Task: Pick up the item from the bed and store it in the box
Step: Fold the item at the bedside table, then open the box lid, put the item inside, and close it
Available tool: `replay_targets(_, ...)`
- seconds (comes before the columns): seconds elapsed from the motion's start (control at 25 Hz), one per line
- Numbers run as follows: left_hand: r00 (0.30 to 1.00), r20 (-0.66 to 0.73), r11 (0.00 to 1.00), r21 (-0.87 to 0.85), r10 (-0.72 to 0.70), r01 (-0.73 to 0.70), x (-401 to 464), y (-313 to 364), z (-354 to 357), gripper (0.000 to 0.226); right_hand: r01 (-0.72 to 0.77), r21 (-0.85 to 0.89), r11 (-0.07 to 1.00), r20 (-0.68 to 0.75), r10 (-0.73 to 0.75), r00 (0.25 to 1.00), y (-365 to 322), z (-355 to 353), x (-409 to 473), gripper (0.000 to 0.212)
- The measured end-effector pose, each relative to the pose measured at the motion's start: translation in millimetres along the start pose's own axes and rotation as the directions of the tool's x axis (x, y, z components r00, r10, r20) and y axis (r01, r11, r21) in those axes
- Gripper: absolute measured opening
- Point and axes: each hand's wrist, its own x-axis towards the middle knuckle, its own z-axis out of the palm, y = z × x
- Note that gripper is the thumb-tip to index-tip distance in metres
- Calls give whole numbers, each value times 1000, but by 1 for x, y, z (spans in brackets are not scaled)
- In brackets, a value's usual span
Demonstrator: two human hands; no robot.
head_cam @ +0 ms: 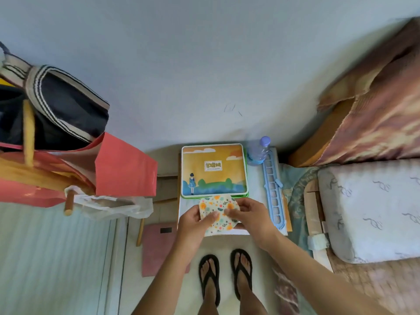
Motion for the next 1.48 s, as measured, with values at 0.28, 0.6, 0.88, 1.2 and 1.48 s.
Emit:
replay_targets(0.28, 985, -159, 997, -33, -74, 69, 74, -47, -26, 15, -320, -59, 946, -383, 275, 882, 53, -39, 125, 33)
replay_targets(0.6, 977, -197, 996, -46, -78, 71, 96, -77, -48, 9, -326, -511, 795, -485, 47, 873, 64, -43, 201, 44)
replay_targets(0.88, 970, -230, 997, -27, -77, 73, 102, -76, -50, 11, -386, -211, 898, -633, 175, 754, 75, -34, 196, 50)
replay_targets(1.2, 972, -222, 997, -28, -81, 76, 102, -74, -50, 18, -265, -412, 872, -616, -51, 786, 68, -22, 192, 62)
replay_targets(1.48, 956, -279, 995, -64, -86, 71, 116, -69, -57, 19, -111, -587, 802, -465, -222, 857, 70, 19, 190, 42)
